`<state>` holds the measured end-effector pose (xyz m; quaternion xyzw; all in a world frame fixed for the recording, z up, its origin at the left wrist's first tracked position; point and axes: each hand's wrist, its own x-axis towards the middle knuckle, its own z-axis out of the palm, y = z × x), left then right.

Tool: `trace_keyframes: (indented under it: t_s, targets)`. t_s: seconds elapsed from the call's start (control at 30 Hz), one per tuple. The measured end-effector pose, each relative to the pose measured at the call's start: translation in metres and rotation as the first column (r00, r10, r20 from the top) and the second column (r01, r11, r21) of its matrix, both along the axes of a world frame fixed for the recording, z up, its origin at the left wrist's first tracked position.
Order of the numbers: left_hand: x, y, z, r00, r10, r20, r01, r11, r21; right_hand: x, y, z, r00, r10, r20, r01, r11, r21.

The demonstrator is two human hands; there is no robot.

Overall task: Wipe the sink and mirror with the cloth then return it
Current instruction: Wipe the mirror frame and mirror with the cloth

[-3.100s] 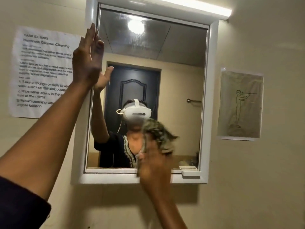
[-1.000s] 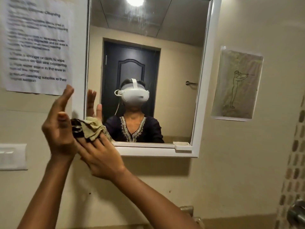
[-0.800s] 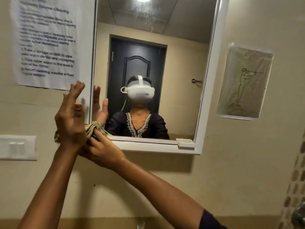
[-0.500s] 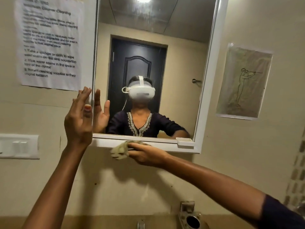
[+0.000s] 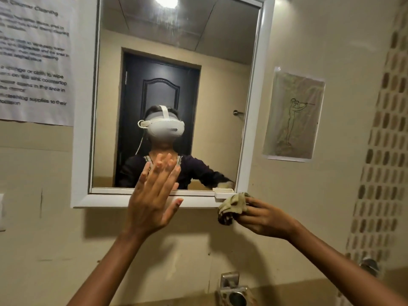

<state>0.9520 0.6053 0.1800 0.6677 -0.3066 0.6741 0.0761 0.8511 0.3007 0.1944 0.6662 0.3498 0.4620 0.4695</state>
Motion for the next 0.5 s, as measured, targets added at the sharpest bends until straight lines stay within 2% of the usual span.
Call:
trace_keyframes:
  t_s: [0.07, 0.13, 0.17, 0.23, 0.3, 0.33, 0.4, 0.47, 0.5]
  targets:
    - [0.006, -0.007, -0.001, 0.995, 0.096, -0.006, -0.096, 0.995, -0.038, -0.009, 0.002, 0.008, 0.992, 0.114, 0.052, -0.122, 0.977, 0.176]
    - [0.011, -0.011, -0.001, 0.982, 0.187, -0.021, -0.188, 0.98, -0.062, -0.009, 0.014, 0.028, 0.969, 0.202, 0.14, -0.245, 0.852, 0.462]
    - [0.013, -0.012, -0.001, 0.975, 0.223, -0.02, -0.224, 0.973, -0.063, -0.005, 0.024, 0.042, 0.958, 0.224, 0.177, -0.285, 0.751, 0.596]
    - [0.015, -0.014, -0.002, 0.966, 0.256, -0.019, -0.257, 0.965, -0.056, 0.009, 0.044, 0.076, 0.939, 0.29, 0.186, -0.311, 0.485, 0.817]
    - [0.016, -0.013, -0.003, 0.969, 0.248, -0.02, -0.248, 0.967, -0.06, 0.022, 0.067, 0.113, 0.893, 0.392, 0.22, -0.319, 0.209, 0.924]
    - [0.016, -0.012, -0.003, 0.971, 0.238, -0.024, -0.239, 0.969, -0.058, 0.029, 0.077, 0.129, 0.88, 0.401, 0.256, -0.329, 0.126, 0.936]
    - [0.017, -0.012, -0.003, 0.975, 0.221, -0.027, -0.223, 0.974, -0.05, 0.043, 0.088, 0.153, 0.888, 0.336, 0.314, -0.355, 0.068, 0.932]
    - [0.018, -0.012, -0.003, 0.975, 0.222, -0.022, -0.223, 0.973, -0.052, 0.054, 0.091, 0.16, 0.922, 0.227, 0.312, -0.34, 0.095, 0.936]
    - [0.018, -0.012, -0.002, 0.974, 0.225, -0.02, -0.226, 0.973, -0.05, 0.058, 0.091, 0.159, 0.929, 0.189, 0.32, -0.338, 0.076, 0.938]
